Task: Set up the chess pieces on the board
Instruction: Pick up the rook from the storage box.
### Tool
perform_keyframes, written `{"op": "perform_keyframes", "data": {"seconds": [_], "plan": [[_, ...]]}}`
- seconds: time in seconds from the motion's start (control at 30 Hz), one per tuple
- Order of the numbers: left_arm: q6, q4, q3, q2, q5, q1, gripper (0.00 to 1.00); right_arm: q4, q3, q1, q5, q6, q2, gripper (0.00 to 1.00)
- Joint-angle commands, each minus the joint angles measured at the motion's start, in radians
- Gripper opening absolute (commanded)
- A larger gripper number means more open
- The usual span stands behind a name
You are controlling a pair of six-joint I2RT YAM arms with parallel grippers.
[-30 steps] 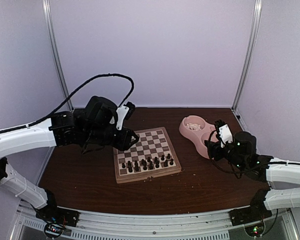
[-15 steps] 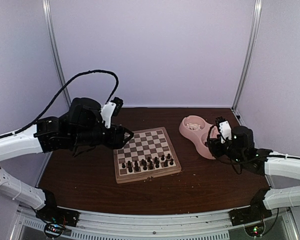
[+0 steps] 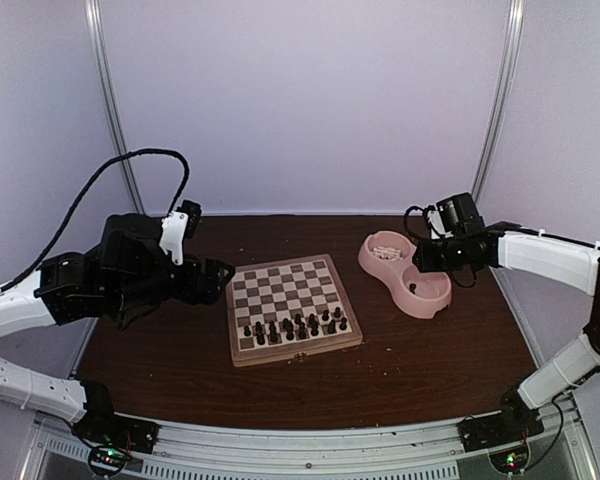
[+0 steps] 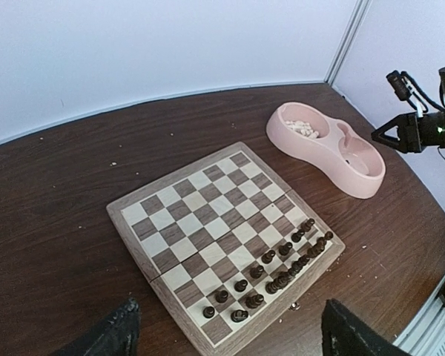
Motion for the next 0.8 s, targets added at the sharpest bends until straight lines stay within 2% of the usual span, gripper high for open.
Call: {"op": "perform_keyframes", "data": {"seconds": [0.0,0.4,0.77], "plan": [[-0.022,-0.038,-0.01,-0.028,-0.042,-0.003,0.84,-0.15,0.077,-0.013,-0.063,0.116,0.116,0.34],[0.002,-0.026,-0.015,-0.016,-0.035,-0.002,0.84,-0.076,0.069,-0.028,-0.003,0.214,0.252,0.32],[0.012,-0.024,0.011,0.029,-0.025,-0.003,0.84,-0.026,0.059,-0.057,0.027,0.241,0.296,0.29]]}}
